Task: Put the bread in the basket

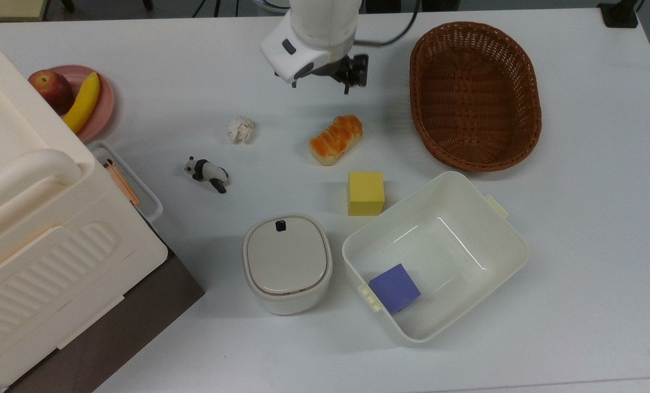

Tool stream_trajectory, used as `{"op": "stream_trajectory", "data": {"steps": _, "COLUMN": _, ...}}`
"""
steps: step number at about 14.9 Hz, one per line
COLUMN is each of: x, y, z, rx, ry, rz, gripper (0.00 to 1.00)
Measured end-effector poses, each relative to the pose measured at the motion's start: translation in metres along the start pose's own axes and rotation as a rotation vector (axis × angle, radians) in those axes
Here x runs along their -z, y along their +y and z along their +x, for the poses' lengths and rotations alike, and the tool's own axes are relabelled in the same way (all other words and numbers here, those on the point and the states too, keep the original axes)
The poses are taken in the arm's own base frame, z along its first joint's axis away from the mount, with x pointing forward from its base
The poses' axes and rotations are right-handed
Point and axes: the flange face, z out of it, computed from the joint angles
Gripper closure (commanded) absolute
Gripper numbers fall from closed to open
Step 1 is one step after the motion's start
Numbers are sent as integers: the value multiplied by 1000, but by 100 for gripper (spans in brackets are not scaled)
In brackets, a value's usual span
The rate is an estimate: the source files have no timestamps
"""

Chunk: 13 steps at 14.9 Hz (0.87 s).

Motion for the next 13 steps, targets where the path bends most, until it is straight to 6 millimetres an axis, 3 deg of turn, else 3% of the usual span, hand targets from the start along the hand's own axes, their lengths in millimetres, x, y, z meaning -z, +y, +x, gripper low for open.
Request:
{"op": "stream_trajectory", "data": {"steps": 5, "x": -45, "y": -22, "z": 12, "rx": -325, "ry": 133, "rz": 58, "gripper": 0}}
{"op": "stream_trajectory", "data": {"steps": 7, "x": -76, "y": -31, "z": 24, "rx": -349, "ry": 137, "rz": 54, "gripper": 4}}
{"op": "stream_trajectory", "data": {"steps": 8, "x": -87, "y": -37, "z": 27, "rx": -347, "ry": 136, "rz": 50, "gripper": 12}}
{"op": "stream_trajectory", "data": {"steps": 9, "x": -103, "y": -44, "z": 32, "rx": -345, "ry": 134, "rz": 44, "gripper": 27}}
{"op": "stream_trajectory", "data": {"steps": 11, "x": -118, "y": -49, "z": 36, "rx": -341, "ry": 131, "rz": 37, "gripper": 80}}
{"op": "stream_trajectory", "data": {"steps": 12, "x": -121, "y": -51, "z": 36, "rx": -337, "ry": 128, "rz": 34, "gripper": 97}}
{"op": "stream_trajectory", "data": {"steps": 13, "x": -122, "y": -55, "z": 35, "rx": -332, "ry": 127, "rz": 32, "gripper": 100}}
